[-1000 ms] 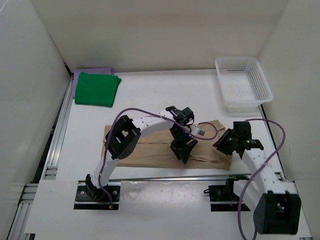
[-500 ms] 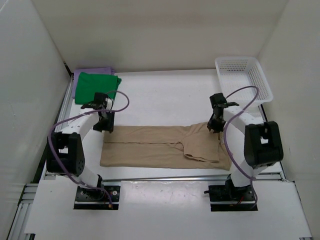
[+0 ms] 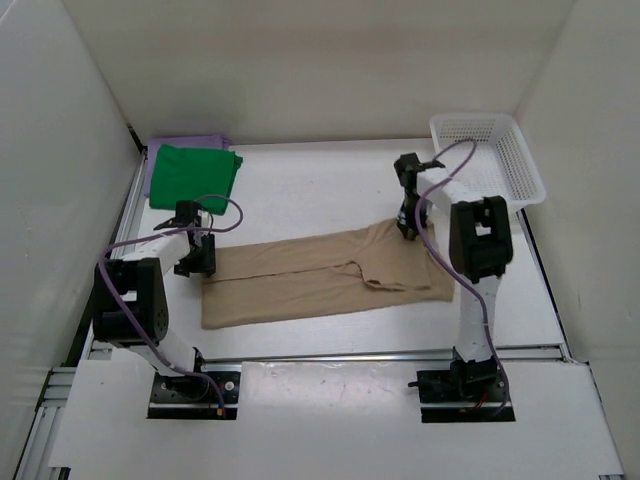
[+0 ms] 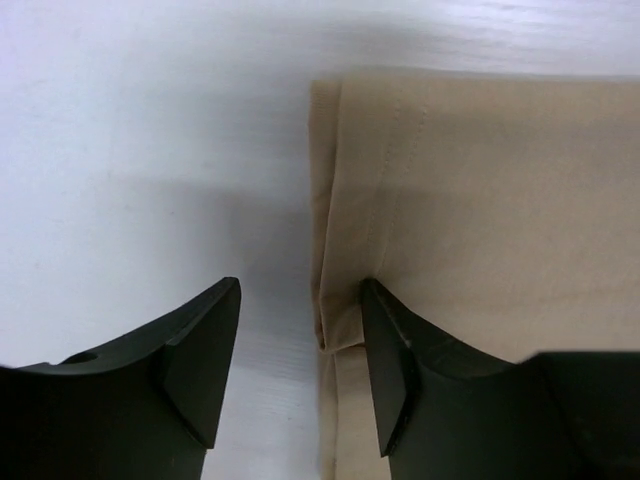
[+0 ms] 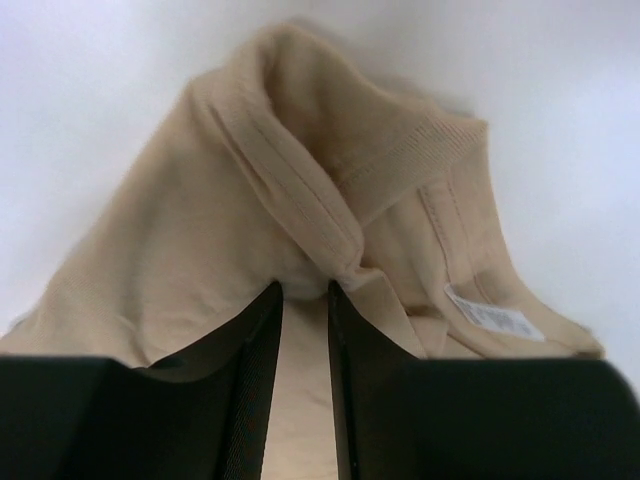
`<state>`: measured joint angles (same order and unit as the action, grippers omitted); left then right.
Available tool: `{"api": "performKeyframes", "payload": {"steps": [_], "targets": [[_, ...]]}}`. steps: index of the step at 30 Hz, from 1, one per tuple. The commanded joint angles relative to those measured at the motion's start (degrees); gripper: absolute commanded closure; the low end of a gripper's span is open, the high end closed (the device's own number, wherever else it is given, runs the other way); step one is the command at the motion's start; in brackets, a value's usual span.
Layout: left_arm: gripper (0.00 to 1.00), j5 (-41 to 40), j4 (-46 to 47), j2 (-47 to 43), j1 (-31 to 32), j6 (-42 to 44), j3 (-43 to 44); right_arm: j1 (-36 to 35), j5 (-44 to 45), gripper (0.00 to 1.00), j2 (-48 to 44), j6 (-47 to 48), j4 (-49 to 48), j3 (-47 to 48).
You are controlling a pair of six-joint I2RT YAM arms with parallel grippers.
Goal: Fold and stack the t-shirts
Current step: Rotate the tshirt 90 degrees
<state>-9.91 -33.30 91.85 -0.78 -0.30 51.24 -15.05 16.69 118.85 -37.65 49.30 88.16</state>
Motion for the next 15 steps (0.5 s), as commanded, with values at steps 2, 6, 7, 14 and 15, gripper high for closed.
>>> {"api": "performKeyframes", "payload": {"steps": [2, 6, 7, 14, 15], "targets": [[0.31, 0.49, -2.46, -2.89, -2.21, 0.3, -5.89, -1.56, -2.35, 0.7, 15.95, 2.84, 3.43, 27.13], [0.18, 8.4, -11.24, -5.9, -4.49, 0.3, -2.13, -2.09, -12.36, 0.66, 28.88, 1.54, 0.38, 52.17], [0.09, 11.99, -12.83, -6.68, -5.11, 0.3, -0.89, -2.09, -15.34, 0.63, 29.51, -0.39, -9.82, 52.2], [0.0, 21.24, -20.05, -6.16, -10.47, 0.3, 12.2, -3.94, -13.28, 0.4, 17.16, 1.95, -28.39, 49.33], [0.0, 22.21, -20.05, -5.64, -11.52, 0.3, 13.43, -3.94, -6.13, 0.38, 12.94, 1.96, -28.38, 39.21]]}}
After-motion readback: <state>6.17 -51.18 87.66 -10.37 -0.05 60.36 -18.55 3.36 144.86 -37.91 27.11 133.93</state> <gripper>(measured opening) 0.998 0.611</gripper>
